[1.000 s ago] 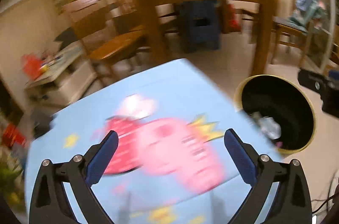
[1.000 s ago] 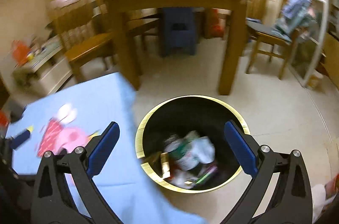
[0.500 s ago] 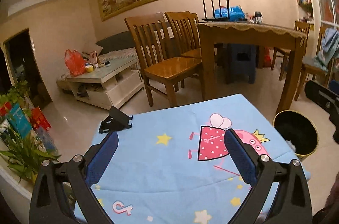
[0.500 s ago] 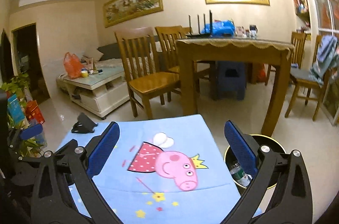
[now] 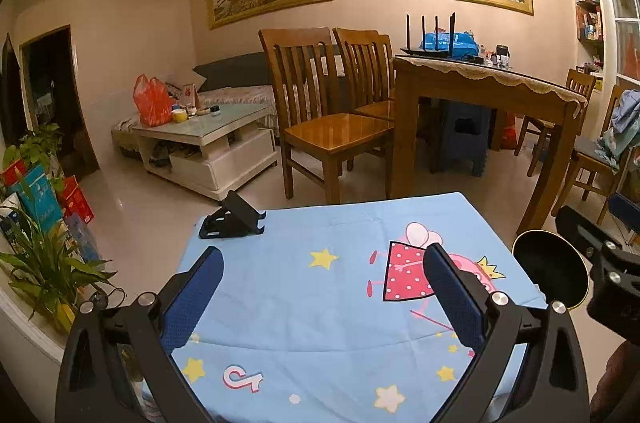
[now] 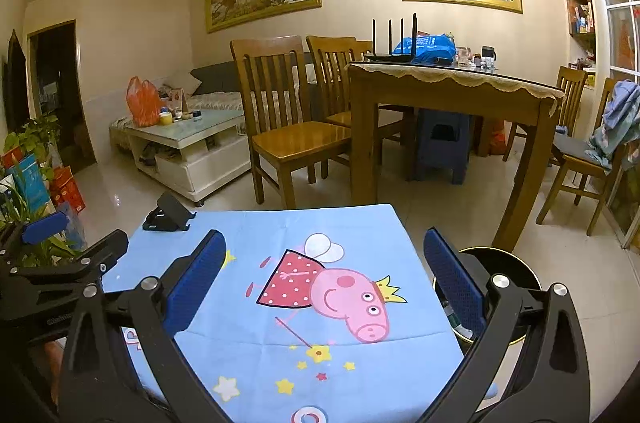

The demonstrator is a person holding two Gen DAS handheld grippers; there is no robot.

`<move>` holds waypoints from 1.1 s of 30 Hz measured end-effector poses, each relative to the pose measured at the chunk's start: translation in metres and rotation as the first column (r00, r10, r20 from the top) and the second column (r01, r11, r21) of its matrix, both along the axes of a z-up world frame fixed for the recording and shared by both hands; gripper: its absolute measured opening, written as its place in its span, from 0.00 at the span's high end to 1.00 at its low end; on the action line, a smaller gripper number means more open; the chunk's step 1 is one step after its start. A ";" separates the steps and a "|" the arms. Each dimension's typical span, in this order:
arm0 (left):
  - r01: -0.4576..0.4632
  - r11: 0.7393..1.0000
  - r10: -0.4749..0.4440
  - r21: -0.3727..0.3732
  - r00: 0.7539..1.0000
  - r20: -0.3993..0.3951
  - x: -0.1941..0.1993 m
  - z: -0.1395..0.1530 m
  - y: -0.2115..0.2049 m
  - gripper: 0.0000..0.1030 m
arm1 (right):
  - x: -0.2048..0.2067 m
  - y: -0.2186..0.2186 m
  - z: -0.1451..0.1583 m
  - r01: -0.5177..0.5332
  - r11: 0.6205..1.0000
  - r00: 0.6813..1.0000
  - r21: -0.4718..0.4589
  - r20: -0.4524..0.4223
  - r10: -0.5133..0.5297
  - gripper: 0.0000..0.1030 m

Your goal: Collect trash

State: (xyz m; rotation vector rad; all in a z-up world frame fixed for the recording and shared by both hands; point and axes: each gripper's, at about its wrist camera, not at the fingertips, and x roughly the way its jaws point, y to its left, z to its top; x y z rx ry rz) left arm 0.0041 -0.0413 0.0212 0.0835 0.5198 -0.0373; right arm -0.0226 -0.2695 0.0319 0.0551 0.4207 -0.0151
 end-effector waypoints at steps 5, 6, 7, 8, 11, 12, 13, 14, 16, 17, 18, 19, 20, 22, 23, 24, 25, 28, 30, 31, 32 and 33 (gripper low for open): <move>0.007 1.000 -0.007 -0.004 1.000 0.000 -0.002 0.000 0.000 0.06 | 0.000 0.003 0.000 0.003 1.000 1.000 -0.005 -0.007 -0.003 0.05; 0.008 1.000 -0.008 -0.004 1.000 0.001 -0.002 0.000 -0.001 0.06 | 0.000 0.000 -0.003 0.001 1.000 1.000 -0.004 -0.010 -0.002 0.05; 0.007 1.000 -0.007 -0.003 1.000 0.004 -0.003 0.000 0.000 0.06 | 0.000 -0.001 -0.004 0.000 1.000 1.000 -0.002 -0.012 0.000 0.05; 0.005 1.000 -0.005 -0.002 1.000 0.005 -0.004 0.001 0.000 0.06 | -0.001 0.000 -0.005 -0.001 1.000 1.000 -0.004 -0.016 0.001 0.05; 0.006 1.000 -0.006 -0.008 1.000 0.004 -0.004 0.001 0.001 0.06 | -0.003 -0.001 -0.007 -0.005 1.000 1.000 -0.012 -0.021 0.004 0.05; 0.006 1.000 -0.006 -0.005 1.000 0.005 -0.004 0.001 0.001 0.06 | -0.002 -0.004 -0.009 -0.006 1.000 1.000 -0.012 -0.022 0.005 0.05; 0.005 1.000 -0.005 -0.005 1.000 0.007 -0.004 0.001 0.001 0.06 | -0.002 -0.004 -0.009 -0.005 1.000 1.000 -0.011 -0.021 0.004 0.05; 0.007 1.000 -0.007 -0.006 1.000 0.008 -0.005 0.001 0.001 0.06 | -0.002 -0.004 -0.009 -0.005 1.000 1.000 -0.009 -0.022 0.005 0.05; 0.008 1.000 -0.007 -0.006 1.000 0.009 -0.006 0.001 0.000 0.06 | -0.001 -0.005 -0.010 -0.006 1.000 1.000 -0.004 -0.022 0.006 0.05; 0.007 1.000 -0.007 -0.006 1.000 0.009 -0.006 0.001 0.000 0.06 | 0.000 -0.006 -0.010 -0.006 1.000 1.000 -0.005 -0.022 0.006 0.05; 0.008 1.000 -0.008 -0.006 1.000 0.009 -0.006 0.001 0.001 0.06 | 0.001 -0.007 -0.010 -0.007 1.000 1.000 -0.007 -0.024 0.007 0.05; 0.008 1.000 -0.008 -0.007 1.000 0.009 -0.006 0.001 0.001 0.06 | 0.001 -0.007 -0.010 -0.008 1.000 1.000 -0.007 -0.024 0.008 0.05; 0.008 1.000 -0.007 -0.008 1.000 0.010 -0.006 0.001 0.001 0.06 | 0.000 -0.006 -0.010 -0.008 1.000 1.000 -0.008 -0.023 0.008 0.05; 0.009 1.000 -0.009 -0.009 1.000 0.011 -0.007 0.002 0.001 0.06 | 0.001 -0.006 -0.009 -0.007 1.000 1.000 -0.007 -0.024 0.007 0.05; 0.008 1.000 -0.008 -0.008 1.000 0.011 -0.007 0.002 0.001 0.06 | 0.001 -0.006 -0.010 -0.007 1.000 1.000 -0.006 -0.025 0.006 0.05; 0.008 1.000 -0.008 -0.007 1.000 0.012 -0.007 0.002 0.001 0.06 | 0.000 -0.006 -0.010 -0.007 1.000 1.000 -0.003 -0.026 0.007 0.05; 0.007 1.000 -0.007 -0.007 1.000 0.014 -0.008 0.002 0.001 0.06 | 0.001 -0.007 -0.010 -0.009 1.000 1.000 0.000 -0.026 0.009 0.05; 0.007 1.000 -0.007 -0.008 1.000 0.011 -0.008 0.002 0.001 0.06 | 0.000 -0.011 -0.009 -0.008 1.000 1.000 0.001 -0.024 0.008 0.05; 0.005 1.000 -0.005 -0.009 1.000 0.011 -0.008 0.002 0.000 0.06 | 0.001 -0.011 -0.009 -0.009 1.000 1.000 0.000 -0.025 0.009 0.05; 0.006 1.000 -0.006 -0.009 1.000 0.011 -0.007 0.003 0.000 0.06 | 0.000 -0.011 -0.009 -0.010 1.000 1.000 0.001 -0.025 0.010 0.05; 0.005 1.000 -0.004 -0.008 1.000 0.013 -0.008 0.003 0.000 0.06 | 0.000 -0.011 -0.009 -0.011 1.000 1.000 -0.001 -0.026 0.010 0.05; 0.004 1.000 -0.004 -0.007 1.000 0.014 -0.008 0.003 0.000 0.06 | 0.000 -0.011 -0.009 -0.010 1.000 1.000 -0.001 -0.026 0.010 0.05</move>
